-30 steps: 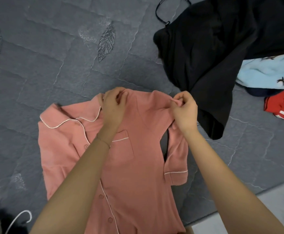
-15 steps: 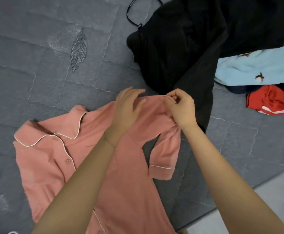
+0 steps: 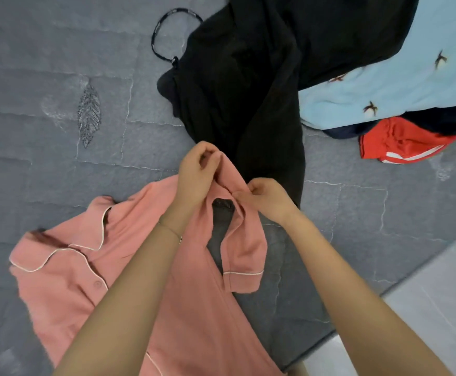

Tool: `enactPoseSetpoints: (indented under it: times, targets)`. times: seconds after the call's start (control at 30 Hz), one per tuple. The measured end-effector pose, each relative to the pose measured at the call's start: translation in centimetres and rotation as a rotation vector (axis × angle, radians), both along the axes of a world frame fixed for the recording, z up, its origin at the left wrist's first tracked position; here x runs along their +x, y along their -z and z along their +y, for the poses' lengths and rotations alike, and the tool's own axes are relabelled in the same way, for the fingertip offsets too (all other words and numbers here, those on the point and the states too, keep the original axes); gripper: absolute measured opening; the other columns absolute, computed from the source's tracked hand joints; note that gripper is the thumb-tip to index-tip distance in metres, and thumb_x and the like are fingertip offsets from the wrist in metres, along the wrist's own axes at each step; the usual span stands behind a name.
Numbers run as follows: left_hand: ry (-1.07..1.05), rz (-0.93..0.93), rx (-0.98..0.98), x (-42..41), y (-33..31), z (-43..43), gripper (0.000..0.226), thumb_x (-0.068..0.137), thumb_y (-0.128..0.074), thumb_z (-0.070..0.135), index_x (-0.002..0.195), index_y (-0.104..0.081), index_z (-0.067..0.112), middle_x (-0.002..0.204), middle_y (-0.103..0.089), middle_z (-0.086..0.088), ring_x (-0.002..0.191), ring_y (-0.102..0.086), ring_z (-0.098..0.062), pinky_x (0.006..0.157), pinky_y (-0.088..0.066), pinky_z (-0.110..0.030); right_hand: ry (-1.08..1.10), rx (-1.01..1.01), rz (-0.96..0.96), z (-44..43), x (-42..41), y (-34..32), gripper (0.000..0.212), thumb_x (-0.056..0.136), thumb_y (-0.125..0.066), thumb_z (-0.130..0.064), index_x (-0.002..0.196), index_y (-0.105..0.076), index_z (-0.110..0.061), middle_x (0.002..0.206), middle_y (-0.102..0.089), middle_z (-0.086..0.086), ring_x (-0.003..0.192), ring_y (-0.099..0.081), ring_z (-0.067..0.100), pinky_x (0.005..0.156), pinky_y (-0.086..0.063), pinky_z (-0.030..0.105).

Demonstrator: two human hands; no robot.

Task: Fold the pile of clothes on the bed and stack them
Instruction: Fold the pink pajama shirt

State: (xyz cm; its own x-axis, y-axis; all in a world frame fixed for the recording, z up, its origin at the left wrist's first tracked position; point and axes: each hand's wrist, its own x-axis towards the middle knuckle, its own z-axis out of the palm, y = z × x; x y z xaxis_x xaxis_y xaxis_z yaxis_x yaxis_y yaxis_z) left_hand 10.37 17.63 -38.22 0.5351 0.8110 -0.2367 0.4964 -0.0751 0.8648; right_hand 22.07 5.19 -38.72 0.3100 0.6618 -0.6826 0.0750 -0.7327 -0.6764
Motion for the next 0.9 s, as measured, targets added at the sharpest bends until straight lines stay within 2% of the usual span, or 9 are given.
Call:
enactPoseSetpoints:
  times: [0.13,0.23,0.33,0.37,0.5,0.6,0.67,0.77,0.9]
  targets:
    - [-0.035,0.035,0.011,0.4,-0.2,0.1,0.012,0.092,-0.056,0.003,0.086,-0.060,0.012,0.082,-0.061,0.002,0.081,-0.056,-0.011,0.077,-0.046,-0.027,0.199,0.076,0.140,-1.2,1.9,-1.2,0.032,0.088,-0.070,-0.031,0.066,-0.055,-0.013,0.060,-0.050,-0.001,0.054,-0.044,0.003,0.053,-0.037,0.014]
    - [0.003,0.082,-0.013,1.3,-0.3,-0.1,0.009,0.093,-0.057,0.004,0.086,-0.062,0.008,0.083,-0.062,-0.009,0.081,-0.055,-0.015,0.077,-0.046,-0.031,0.345,0.175,0.007,-0.9,3.9,-2.4,0.027,0.091,-0.065,-0.019,0.066,-0.053,-0.017,0.057,-0.048,-0.008,0.048,-0.043,-0.003,0.050,-0.035,0.009]
    - [0.075,0.109,0.005,2.7,-0.6,-0.8,0.010,0.095,-0.054,0.002,0.087,-0.060,0.005,0.083,-0.061,-0.016,0.077,-0.052,-0.014,0.073,-0.043,-0.031,0.393,0.234,-0.092,-0.5,6.0,-3.4,0.022,0.085,-0.066,-0.013,0.067,-0.055,-0.018,0.054,-0.050,-0.007,0.047,-0.045,0.002,0.049,-0.042,0.017]
    - [0.094,0.095,0.006,3.2,-0.9,-1.0,0.011,0.095,-0.052,0.001,0.088,-0.059,0.006,0.083,-0.061,-0.013,0.078,-0.053,-0.010,0.073,-0.043,-0.028,0.389,0.245,-0.098,-0.5,6.5,-3.7,0.020,0.084,-0.067,-0.014,0.067,-0.057,-0.018,0.053,-0.050,-0.007,0.047,-0.047,0.003,0.048,-0.044,0.019]
    - [0.263,-0.002,-0.207,5.7,-2.5,-2.0,0.016,0.097,-0.055,0.011,0.112,-0.060,0.016,0.100,-0.068,0.003,0.095,-0.064,0.000,0.087,-0.048,-0.017,0.343,0.280,-0.196,-0.9,7.7,-4.1,0.022,0.081,-0.076,-0.028,0.068,-0.060,-0.023,0.059,-0.056,-0.008,0.050,-0.049,-0.003,0.048,-0.039,0.007]
    - [0.441,0.050,-0.194,7.2,-3.1,-2.7,0.012,0.094,-0.062,0.013,0.099,-0.067,0.023,0.090,-0.071,0.008,0.084,-0.065,0.001,0.077,-0.047,-0.011,0.325,0.274,-0.190,-1.8,8.1,-3.7,0.020,0.080,-0.077,-0.032,0.070,-0.060,-0.026,0.065,-0.058,-0.008,0.057,-0.052,-0.007,0.051,-0.040,0.006]
    - [0.430,0.073,-0.156,7.8,-3.2,-2.8,0.012,0.094,-0.061,0.011,0.089,-0.068,0.020,0.083,-0.069,0.004,0.076,-0.061,0.001,0.071,-0.045,-0.011,0.287,0.243,-0.146,-2.6,8.5,-3.5,0.021,0.077,-0.078,-0.034,0.074,-0.060,-0.025,0.068,-0.059,-0.007,0.056,-0.052,-0.007,0.051,-0.041,0.007]
    - [0.340,0.094,-0.072,8.7,-3.3,-2.8,0.011,0.094,-0.057,0.007,0.088,-0.066,0.011,0.081,-0.064,-0.002,0.072,-0.054,-0.002,0.068,-0.043,-0.011,0.203,0.186,-0.047,-3.8,9.1,-3.2,0.024,0.074,-0.081,-0.032,0.077,-0.058,-0.026,0.069,-0.059,-0.009,0.054,-0.052,-0.007,0.049,-0.040,0.007]
    - [0.210,0.122,-0.013,9.7,-3.2,-3.2,0.011,0.095,-0.055,0.005,0.088,-0.064,0.004,0.084,-0.061,-0.007,0.077,-0.053,-0.008,0.071,-0.042,-0.013,0.075,0.085,-0.127,-4.9,11.0,-3.3,0.029,0.074,-0.080,-0.038,0.072,-0.057,-0.020,0.065,-0.053,-0.007,0.056,-0.047,0.001,0.053,-0.038,0.018]
